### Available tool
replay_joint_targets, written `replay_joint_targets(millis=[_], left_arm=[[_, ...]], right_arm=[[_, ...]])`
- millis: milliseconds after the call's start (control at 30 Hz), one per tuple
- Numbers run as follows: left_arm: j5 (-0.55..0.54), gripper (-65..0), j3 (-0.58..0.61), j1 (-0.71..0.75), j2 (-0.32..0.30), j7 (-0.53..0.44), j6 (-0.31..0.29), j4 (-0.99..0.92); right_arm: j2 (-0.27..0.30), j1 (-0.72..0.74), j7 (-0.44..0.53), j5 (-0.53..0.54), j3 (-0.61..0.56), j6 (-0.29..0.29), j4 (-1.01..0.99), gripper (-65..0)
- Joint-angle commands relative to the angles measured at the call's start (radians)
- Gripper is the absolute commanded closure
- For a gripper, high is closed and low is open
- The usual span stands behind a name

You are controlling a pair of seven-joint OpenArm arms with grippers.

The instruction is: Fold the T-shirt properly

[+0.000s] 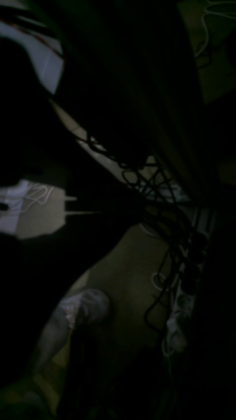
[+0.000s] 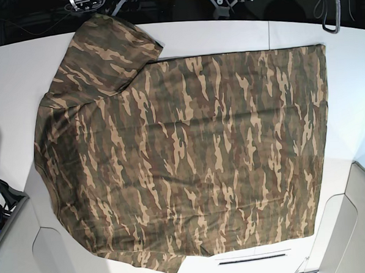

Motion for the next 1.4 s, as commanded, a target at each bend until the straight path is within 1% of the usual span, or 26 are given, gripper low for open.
replay_joint_targets(millis=[0,67,100,167,200,267,367,433,467,533,600,767,833,967,1033,1167,1267,1333,1367], left_arm=[[-0.001,-11.0,0.0,0.012,-0.011,0.005,-0.007,0.012],[-0.001,-11.0,0.0,0.035,-0.029,0.006,-0.015,0.042],[-0.002,-11.0,0.0,0.051,-0.039,0.013,-0.041,0.063],[-0.002,-11.0,0.0,0.087,-0.057,0.047,-0.095,0.111],[-0.006,-11.0,0.0,0.108,-0.067,0.057,-0.113,0.137],[-0.008,-11.0,0.0,0.158,-0.087,0.061,-0.115,0.195],[-0.051,-11.0,-0.001,0.241,-0.118,0.072,-0.114,0.306],[-0.059,-11.0,-0.001,0.301,-0.138,0.073,-0.114,0.391],[-0.059,-11.0,-0.002,0.333,-0.147,0.073,-0.113,0.435],[-0.059,-11.0,-0.01,0.396,-0.161,0.072,-0.089,0.521],[-0.059,-11.0,-0.03,0.451,-0.169,0.072,-0.073,0.599],[-0.059,-11.0,-0.137,0.562,-0.171,0.081,-0.075,0.76],[-0.078,-11.0,-0.182,0.603,-0.171,0.1,-0.09,0.819],[-0.166,-11.0,-0.273,0.678,-0.171,0.151,-0.168,0.935],[-0.204,-11.0,-0.304,0.715,-0.171,0.164,-0.19,0.991],[-0.216,-11.0,-0.351,0.782,-0.171,0.178,-0.19,1.078],[-0.22,-11.0,-0.377,0.816,-0.172,0.208,-0.191,1.117],[-0.25,-11.0,-0.392,0.836,-0.177,0.233,-0.194,1.139],[-0.265,-11.0,-0.402,0.846,-0.18,0.241,-0.218,1.152]], right_arm=[[0.011,-0.012,0.004,0.002,-0.001,0.01,0.007,0.0],[0.018,-0.028,0.004,0.002,-0.001,0.011,0.015,0.0],[0.023,-0.037,0.004,0.002,-0.001,0.022,0.023,0.0],[0.033,-0.06,0.004,0.002,-0.001,0.074,0.046,0.0],[0.038,-0.072,0.004,0.003,-0.001,0.105,0.061,0.0],[0.049,-0.103,0.004,0.003,-0.001,0.165,0.097,0.0],[0.068,-0.166,0.004,0.021,-0.001,0.246,0.177,0.0],[0.084,-0.219,0.004,0.067,-0.001,0.271,0.239,0.0],[0.093,-0.246,0.004,0.097,-0.001,0.275,0.274,0.0],[0.109,-0.301,0.004,0.144,-0.001,0.283,0.341,0.0],[0.124,-0.353,0.003,0.167,-0.001,0.29,0.405,0.0],[0.159,-0.477,-0.005,0.237,-0.001,0.291,0.566,0.0],[0.172,-0.528,-0.012,0.269,0.0,0.291,0.641,0.0],[0.202,-0.63,-0.045,0.322,0.0,0.291,0.808,0.0],[0.216,-0.676,-0.081,0.357,0.0,0.292,0.895,0.0],[0.237,-0.759,-0.161,0.429,0.003,0.291,1.059,0.0],[0.239,-0.807,-0.231,0.469,0.008,0.291,1.168,0.0],[0.239,-0.832,-0.283,0.502,0.008,0.291,1.233,0.0],[0.239,-0.845,-0.304,0.514,0.008,0.291,1.262,0.0]])
